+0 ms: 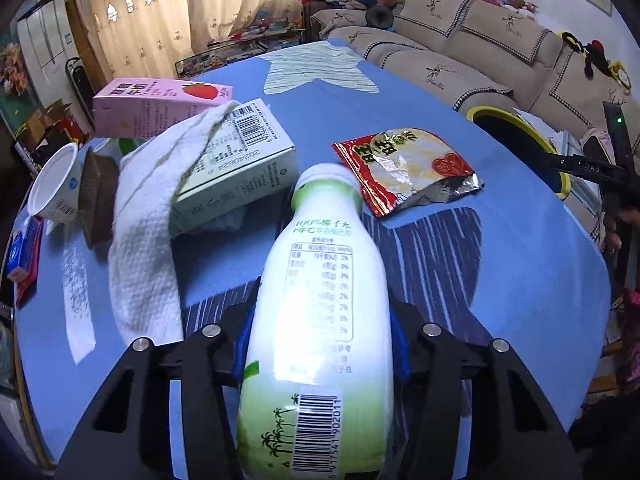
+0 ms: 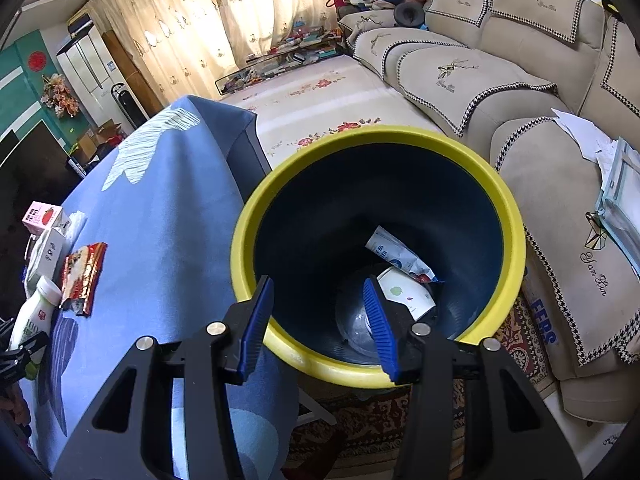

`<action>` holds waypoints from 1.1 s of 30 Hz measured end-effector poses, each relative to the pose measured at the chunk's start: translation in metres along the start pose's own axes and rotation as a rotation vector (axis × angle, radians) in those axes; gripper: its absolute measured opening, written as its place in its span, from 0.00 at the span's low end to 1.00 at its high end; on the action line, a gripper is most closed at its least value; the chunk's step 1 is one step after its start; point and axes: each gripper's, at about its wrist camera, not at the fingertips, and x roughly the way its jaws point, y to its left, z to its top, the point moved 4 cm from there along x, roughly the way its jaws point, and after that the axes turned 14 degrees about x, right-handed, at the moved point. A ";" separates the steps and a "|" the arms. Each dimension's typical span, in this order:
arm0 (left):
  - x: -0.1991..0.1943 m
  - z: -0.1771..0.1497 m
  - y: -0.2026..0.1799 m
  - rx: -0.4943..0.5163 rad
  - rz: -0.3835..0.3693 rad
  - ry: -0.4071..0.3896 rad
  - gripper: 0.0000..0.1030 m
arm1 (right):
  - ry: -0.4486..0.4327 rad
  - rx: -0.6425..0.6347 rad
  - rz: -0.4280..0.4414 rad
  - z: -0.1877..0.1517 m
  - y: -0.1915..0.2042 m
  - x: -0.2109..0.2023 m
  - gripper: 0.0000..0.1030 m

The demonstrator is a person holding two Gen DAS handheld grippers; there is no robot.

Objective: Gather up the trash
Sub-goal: 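Grasp the green-labelled milk bottle with the left tool, then lower the milk bottle into the bin, open the left tool, withdraw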

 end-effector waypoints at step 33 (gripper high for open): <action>0.022 0.218 -0.217 0.296 -0.264 -0.133 0.50 | -0.184 0.132 -0.024 0.021 -0.119 -0.100 0.44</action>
